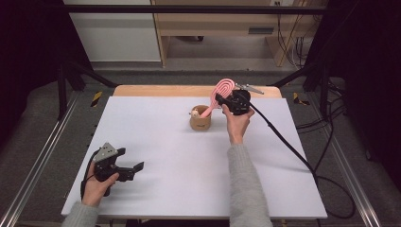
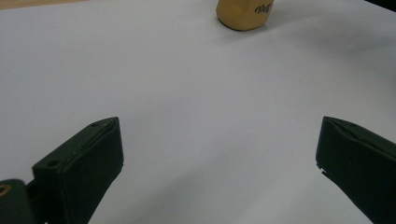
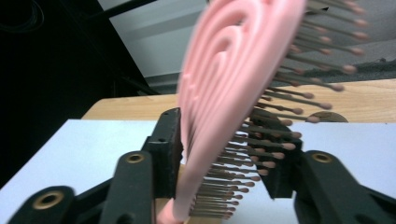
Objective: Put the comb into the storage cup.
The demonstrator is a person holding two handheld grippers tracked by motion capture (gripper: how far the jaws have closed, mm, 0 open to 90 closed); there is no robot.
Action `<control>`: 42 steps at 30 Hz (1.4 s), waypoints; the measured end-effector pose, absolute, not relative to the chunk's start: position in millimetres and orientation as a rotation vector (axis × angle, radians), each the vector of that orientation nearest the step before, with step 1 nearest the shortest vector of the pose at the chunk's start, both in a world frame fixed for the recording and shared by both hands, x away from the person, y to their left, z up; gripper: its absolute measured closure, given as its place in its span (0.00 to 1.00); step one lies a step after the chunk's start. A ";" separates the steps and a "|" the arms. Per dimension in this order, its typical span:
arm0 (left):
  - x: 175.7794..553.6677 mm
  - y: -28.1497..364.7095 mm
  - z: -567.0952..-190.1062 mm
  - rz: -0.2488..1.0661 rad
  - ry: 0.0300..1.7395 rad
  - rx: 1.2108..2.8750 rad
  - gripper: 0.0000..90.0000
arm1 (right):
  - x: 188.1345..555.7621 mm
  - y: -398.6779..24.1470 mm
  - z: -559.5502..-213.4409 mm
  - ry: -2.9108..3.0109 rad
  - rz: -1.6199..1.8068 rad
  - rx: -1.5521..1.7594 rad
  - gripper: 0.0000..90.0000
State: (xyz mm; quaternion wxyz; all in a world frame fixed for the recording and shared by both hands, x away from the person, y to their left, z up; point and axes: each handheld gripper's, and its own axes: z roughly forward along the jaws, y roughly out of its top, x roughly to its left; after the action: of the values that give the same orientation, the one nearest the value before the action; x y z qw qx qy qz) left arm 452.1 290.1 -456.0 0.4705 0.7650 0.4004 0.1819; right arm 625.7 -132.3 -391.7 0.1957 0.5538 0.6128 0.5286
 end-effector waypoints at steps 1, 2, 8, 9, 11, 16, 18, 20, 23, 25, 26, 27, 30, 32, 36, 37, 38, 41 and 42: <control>452.1 290.1 -456.0 0.446 0.981 1.874 0.01 | 625.4 -132.4 -391.9 1.721 1.471 1.544 0.59; 452.1 290.1 -456.0 0.445 0.981 1.873 0.01 | 625.1 -132.5 -392.0 1.724 1.467 1.539 0.58; 452.1 290.1 -456.0 0.446 0.981 1.875 0.01 | 622.5 -132.3 -391.9 1.747 1.455 1.503 0.47; 452.1 290.1 -456.1 0.447 0.981 1.875 0.01 | 621.7 -132.2 -391.8 1.756 1.451 1.497 0.45; 452.1 290.1 -456.1 0.447 0.982 1.875 0.01 | 620.5 -132.2 -391.8 1.768 1.449 1.479 0.41; 452.0 290.0 -455.9 0.448 0.982 1.874 0.01 | 615.9 -132.4 -389.3 1.777 1.461 1.450 0.32; 451.9 290.1 -455.8 0.449 0.981 1.873 0.01 | 613.7 -133.4 -387.5 1.787 1.463 1.445 0.30; 451.7 290.2 -455.5 0.449 0.982 1.871 0.01 | 611.6 -134.2 -386.4 1.797 1.458 1.444 0.28; 451.8 290.5 -455.4 0.452 0.984 1.869 0.01 | 608.9 -134.2 -386.2 1.812 1.454 1.430 0.26; 451.7 290.4 -455.3 0.453 0.984 1.869 0.01 | 607.8 -134.5 -387.1 1.816 1.468 1.428 0.24; 451.7 290.4 -455.3 0.453 0.983 1.869 0.01 | 607.4 -135.2 -387.7 1.816 1.475 1.425 0.22; 451.8 290.4 -455.3 0.453 0.983 1.869 0.01 | 606.9 -136.0 -388.2 1.813 1.476 1.423 0.20; 451.9 290.4 -455.6 0.452 0.986 1.869 0.01 | 603.7 -139.4 -387.9 1.809 1.480 1.401 0.16; 451.9 290.4 -455.4 0.453 0.984 1.869 0.01 | 601.5 -142.2 -387.2 1.816 1.491 1.387 0.12; 451.9 290.3 -455.5 0.453 0.985 1.869 0.01 | 595.6 -145.7 -384.6 1.834 1.470 1.354 0.04; 452.0 290.3 -455.5 0.454 0.986 1.869 0.01 | 593.6 -146.2 -383.9 1.854 1.460 1.324 0.03; 451.9 290.3 -455.6 0.453 0.986 1.870 0.01 | 591.5 -146.2 -383.0 1.861 1.452 1.304 0.03; 451.9 290.2 -455.6 0.454 0.986 1.871 0.01 | 586.3 -147.4 -380.2 1.871 1.462 1.284 0.01; 451.9 290.1 -455.7 0.454 0.986 1.871 0.01 | 584.2 -148.0 -379.2 1.878 1.464 1.273 0.00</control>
State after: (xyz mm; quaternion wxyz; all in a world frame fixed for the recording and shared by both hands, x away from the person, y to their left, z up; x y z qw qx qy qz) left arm 451.9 290.1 -455.7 0.4700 0.7634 0.4025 0.1854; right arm 584.2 -148.0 -379.2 0.2189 0.4601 0.6786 0.5291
